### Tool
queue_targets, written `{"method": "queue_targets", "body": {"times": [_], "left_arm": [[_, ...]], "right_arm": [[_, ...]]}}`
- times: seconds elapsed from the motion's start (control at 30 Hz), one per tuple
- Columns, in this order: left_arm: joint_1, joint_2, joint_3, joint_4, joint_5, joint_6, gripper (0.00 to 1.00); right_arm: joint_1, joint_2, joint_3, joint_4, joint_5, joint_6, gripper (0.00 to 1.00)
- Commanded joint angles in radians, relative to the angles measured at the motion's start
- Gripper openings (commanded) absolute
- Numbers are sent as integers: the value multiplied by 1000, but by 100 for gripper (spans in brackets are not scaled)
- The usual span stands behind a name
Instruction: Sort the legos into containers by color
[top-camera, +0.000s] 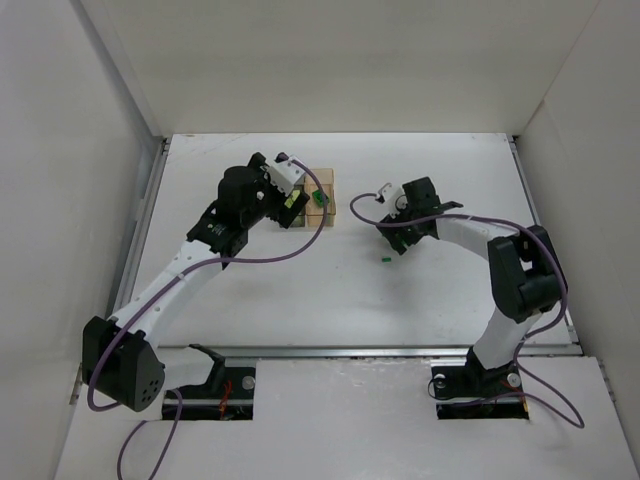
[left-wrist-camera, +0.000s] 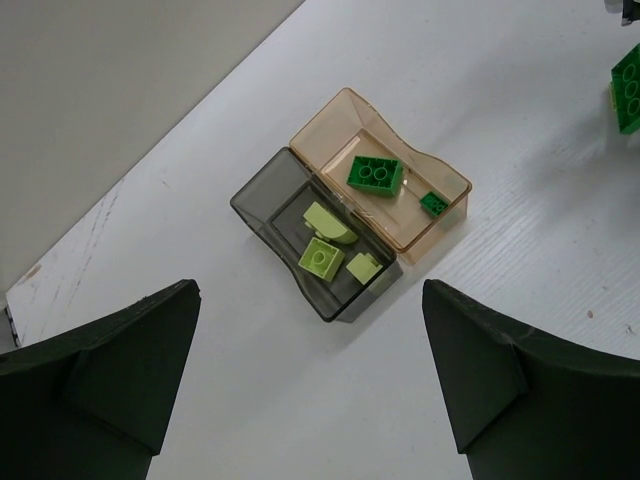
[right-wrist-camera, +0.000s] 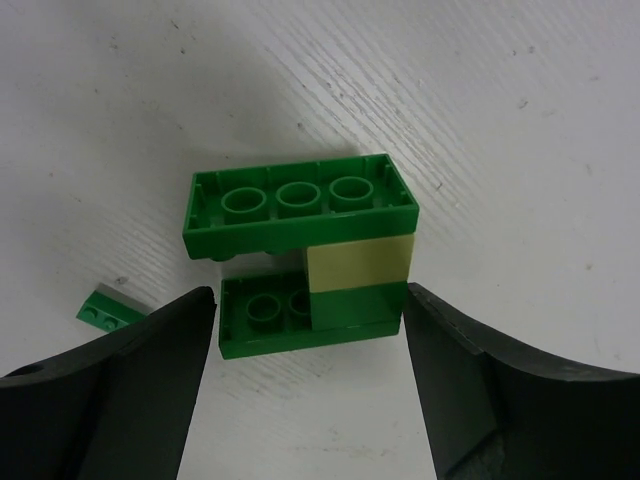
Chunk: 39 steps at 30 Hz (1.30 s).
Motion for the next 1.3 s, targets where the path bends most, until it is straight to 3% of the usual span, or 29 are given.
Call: {"method": "queue_targets", "body": {"times": [0.0,0.2,0.5,0.7,0.77,0.87,0.93,1.0,1.07,1.23,1.27], "left_arm": [[-6,-23,14,38,-7,-15,91],[-6,-23,14,29,-7,-15,91],[-6,-23,5,29,2,-15,91],[-6,-32,5,5,97,-15,91],[-6,-32,5,-9,169,-51,91],[-37,-9,5,3,252,-71,90],[-60,27,16,12,278,-59,90],[-93,47,16,12,290,-18,90],[-112,70,16,23,264,11,90],[-146,70,16,67,223,34,90],[-146,70,16,67,223,44,83]], "right_arm": [[-18,9,58,54,-68,-9,80],[-41,20,80,44,-158,-9,71],[-41,77,129,26,-178,11,44],[-41,-32,129,17,-262,111,43],[-41,-90,129,57,-366,167,40],[38,-198,64,162,-397,224,43],[91,-183,78,154,-352,224,44],[160,-134,124,97,-210,224,44],[174,-72,185,52,-192,235,42],[188,-111,172,161,-388,368,42],[188,-111,172,170,-411,384,42]]}}
